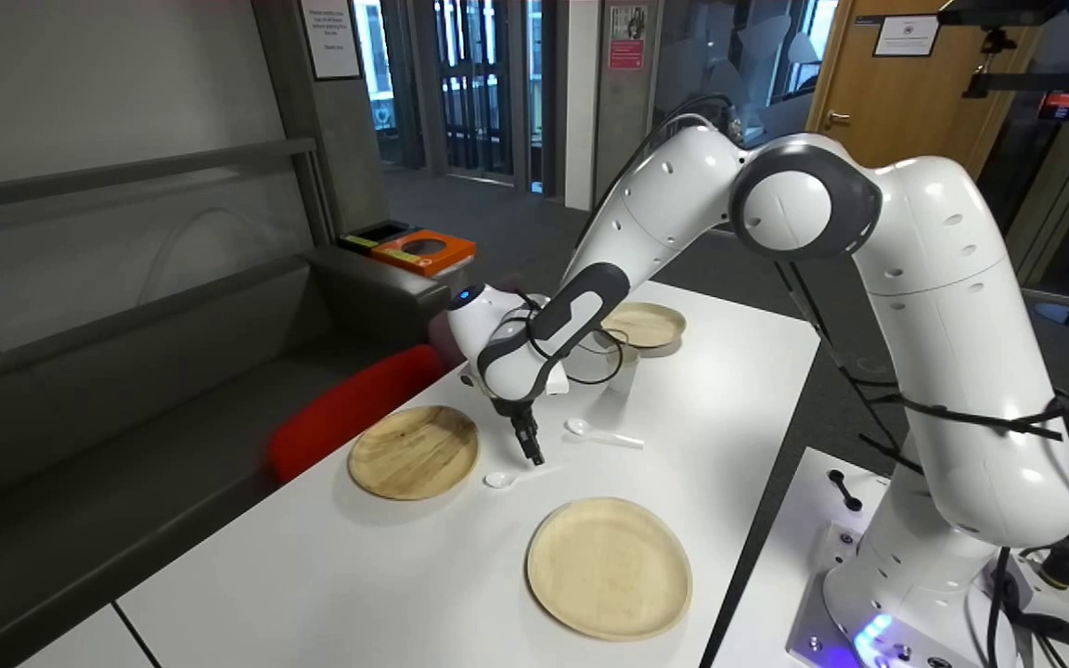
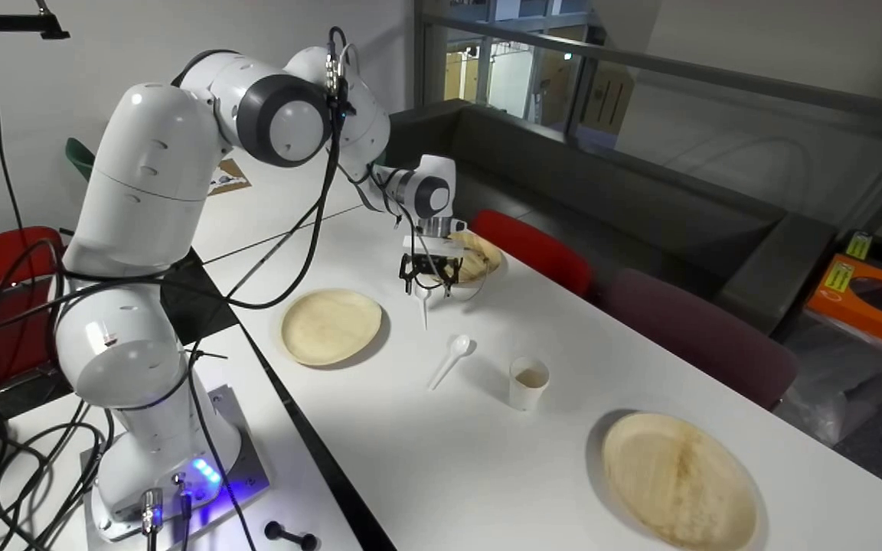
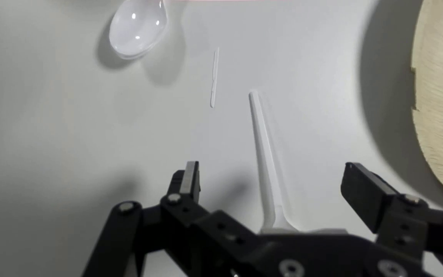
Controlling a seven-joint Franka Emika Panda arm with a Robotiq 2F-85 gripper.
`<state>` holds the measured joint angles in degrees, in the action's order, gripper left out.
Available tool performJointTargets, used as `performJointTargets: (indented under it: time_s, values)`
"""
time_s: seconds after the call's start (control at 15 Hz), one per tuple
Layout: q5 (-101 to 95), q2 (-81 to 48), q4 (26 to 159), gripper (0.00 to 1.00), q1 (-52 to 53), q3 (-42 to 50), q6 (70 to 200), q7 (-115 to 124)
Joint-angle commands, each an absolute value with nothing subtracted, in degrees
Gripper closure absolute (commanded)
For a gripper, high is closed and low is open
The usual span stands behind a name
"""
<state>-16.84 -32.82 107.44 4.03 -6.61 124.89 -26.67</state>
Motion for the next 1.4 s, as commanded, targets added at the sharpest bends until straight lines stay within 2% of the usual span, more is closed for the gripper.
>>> performJointTargets:
  time_s: [0.0, 0.93, 1.0, 1.33]
  values:
    - [-17.68, -33.5, 107.1, 0.0, 4.1, -7.59, 125.62, -29.97]
    - [-19.67, -39.27, 102.7, 0.0, 4.88, -7.25, 124.01, -30.09]
    - [-19.64, -39.47, 102.55, 0.19, 4.82, -7.26, 124.04, -30.13]
    - [-19.34, -40.3, 101.36, 0.55, 4.61, -7.33, 123.61, -30.31]
